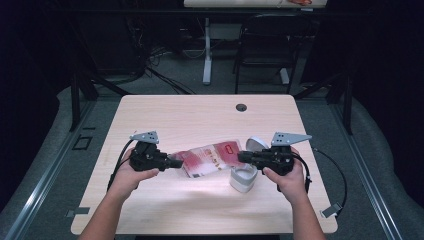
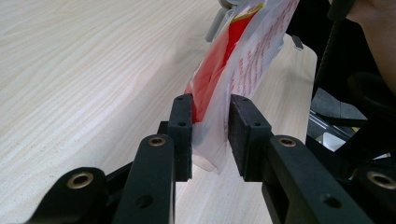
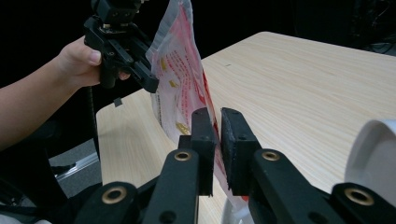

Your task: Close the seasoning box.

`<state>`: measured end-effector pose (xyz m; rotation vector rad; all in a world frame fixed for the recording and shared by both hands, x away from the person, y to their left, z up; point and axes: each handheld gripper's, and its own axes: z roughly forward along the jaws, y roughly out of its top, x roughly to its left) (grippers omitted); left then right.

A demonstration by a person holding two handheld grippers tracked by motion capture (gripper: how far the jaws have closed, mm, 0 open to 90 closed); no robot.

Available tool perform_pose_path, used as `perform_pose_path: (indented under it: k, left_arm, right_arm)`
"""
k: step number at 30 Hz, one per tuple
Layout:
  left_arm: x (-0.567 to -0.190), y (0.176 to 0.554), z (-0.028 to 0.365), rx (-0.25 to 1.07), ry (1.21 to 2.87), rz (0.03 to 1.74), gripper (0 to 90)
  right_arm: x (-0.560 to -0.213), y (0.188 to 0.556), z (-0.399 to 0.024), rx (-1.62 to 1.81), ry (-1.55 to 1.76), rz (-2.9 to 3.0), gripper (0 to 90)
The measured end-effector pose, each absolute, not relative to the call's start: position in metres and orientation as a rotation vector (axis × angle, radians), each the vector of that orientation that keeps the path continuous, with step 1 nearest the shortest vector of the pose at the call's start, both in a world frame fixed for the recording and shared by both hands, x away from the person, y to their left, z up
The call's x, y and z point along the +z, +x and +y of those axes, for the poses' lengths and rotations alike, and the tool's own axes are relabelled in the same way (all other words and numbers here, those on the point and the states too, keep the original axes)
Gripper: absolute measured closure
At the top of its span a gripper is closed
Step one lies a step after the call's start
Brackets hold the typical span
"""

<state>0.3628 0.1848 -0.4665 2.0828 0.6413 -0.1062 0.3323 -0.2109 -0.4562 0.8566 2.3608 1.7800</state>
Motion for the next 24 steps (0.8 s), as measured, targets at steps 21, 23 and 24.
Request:
perform_pose_path:
  k: [21,23,24]
  left_arm:
    - [-0.463,0.361,0.187,-0.078,2.055,0.641,65.9]
    - [-0.462,0.361,0.189,-0.049,2.060,0.652,63.6]
    - [-0.462,0.361,0.190,-0.035,2.059,0.655,61.9]
  right_arm:
    - [-0.445,0.334,-0.191,1.788,0.716,2.396,89.9]
    - [-0.442,0.333,-0.189,1.781,0.712,2.401,90.0]
    - [-0.441,0.334,-0.188,1.766,0.710,2.405,90.0]
